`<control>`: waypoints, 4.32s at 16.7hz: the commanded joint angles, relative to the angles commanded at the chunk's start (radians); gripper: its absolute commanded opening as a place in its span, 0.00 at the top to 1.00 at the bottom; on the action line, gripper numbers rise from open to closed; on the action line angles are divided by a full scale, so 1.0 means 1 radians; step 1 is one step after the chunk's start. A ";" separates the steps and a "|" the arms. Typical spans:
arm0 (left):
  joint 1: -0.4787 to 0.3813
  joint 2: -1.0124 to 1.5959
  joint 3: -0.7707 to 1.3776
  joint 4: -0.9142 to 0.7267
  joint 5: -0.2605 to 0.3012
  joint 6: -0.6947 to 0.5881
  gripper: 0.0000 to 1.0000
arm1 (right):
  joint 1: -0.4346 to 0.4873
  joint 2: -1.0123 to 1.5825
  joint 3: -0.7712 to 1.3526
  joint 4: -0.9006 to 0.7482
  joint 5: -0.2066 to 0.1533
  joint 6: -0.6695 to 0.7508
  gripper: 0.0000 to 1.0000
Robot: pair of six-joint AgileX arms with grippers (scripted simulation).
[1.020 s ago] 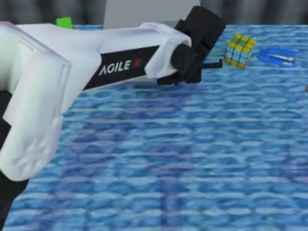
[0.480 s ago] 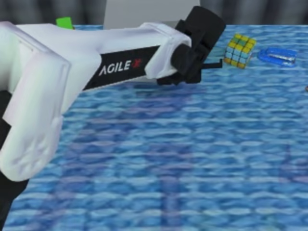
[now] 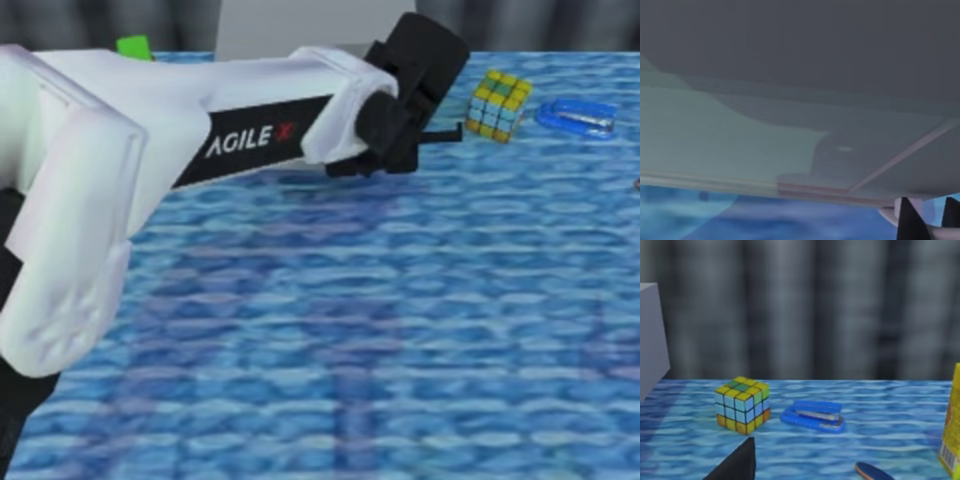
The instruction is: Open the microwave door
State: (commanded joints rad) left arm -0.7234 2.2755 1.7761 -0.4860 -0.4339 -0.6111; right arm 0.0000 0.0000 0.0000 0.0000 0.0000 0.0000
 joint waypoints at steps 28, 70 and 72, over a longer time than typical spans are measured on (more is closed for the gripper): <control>0.003 -0.047 -0.083 0.057 0.031 0.052 1.00 | 0.000 0.000 0.000 0.000 0.000 0.000 0.00; 0.010 -0.127 -0.222 0.147 0.093 0.147 1.00 | 0.000 0.000 0.000 0.000 0.000 0.000 0.00; 0.014 -0.147 -0.252 0.168 0.110 0.171 1.00 | 0.000 0.000 0.000 0.000 0.000 0.000 0.00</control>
State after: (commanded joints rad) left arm -0.7092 2.1287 1.5239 -0.3175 -0.3240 -0.4406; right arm 0.0000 0.0000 0.0000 0.0000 0.0000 0.0000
